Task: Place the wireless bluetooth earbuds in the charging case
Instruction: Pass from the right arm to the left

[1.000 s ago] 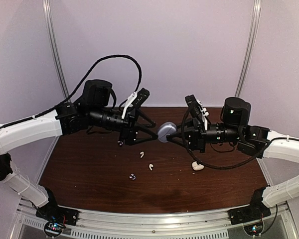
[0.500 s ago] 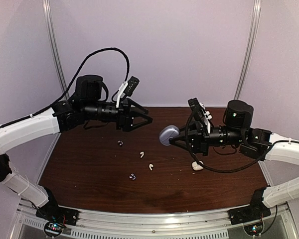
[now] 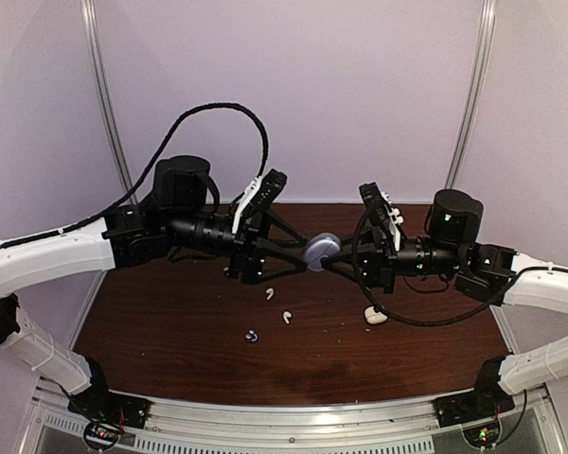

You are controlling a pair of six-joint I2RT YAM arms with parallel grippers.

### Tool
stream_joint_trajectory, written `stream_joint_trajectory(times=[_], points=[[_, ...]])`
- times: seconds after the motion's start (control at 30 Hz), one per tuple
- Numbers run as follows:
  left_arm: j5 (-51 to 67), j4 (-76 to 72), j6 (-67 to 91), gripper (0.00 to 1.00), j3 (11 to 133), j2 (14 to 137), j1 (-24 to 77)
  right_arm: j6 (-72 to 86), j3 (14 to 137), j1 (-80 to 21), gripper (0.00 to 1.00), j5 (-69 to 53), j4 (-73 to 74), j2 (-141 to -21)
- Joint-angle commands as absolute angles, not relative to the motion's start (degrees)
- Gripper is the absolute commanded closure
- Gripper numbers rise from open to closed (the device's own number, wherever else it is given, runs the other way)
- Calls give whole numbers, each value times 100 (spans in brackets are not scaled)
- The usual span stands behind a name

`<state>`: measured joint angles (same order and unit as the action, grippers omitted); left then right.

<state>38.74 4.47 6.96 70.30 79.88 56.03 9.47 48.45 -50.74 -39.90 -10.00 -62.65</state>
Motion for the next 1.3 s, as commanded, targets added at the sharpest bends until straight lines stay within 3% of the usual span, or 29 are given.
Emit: stream_joint_trajectory(times=[0.0, 0.13, 0.87, 1.07, 1.13, 1.2, 1.27], points=[[4055, 39, 612, 41, 7051, 8085, 5544, 1041, 4842, -5076, 96, -4084, -1351, -6255], [4146, -160, 598, 51, 7032, 8145, 5548, 1129, 4809, -5081, 96, -4224, -1549, -6263], [4325, -514, 709, 68, 7108, 8314, 5607, 1238, 4781, -5081, 96, -4122, -1696, -6258], [4395, -477, 715, 80, 7132, 8328, 5604, 1205, 4755, -5081, 94, -4079, -1616, -6207], [4369, -339, 653, 84, 7169, 8330, 5603, 1168, 4770, -5080, 90, -4065, -1504, -6197], [4303, -88, 501, 88, 7254, 8319, 5606, 1068, 4802, -5080, 75, -4046, -1308, -6173], [4221, 265, 361, 90, 7321, 8304, 5607, 966, 4801, -5080, 67, -4007, -1102, -6139]])
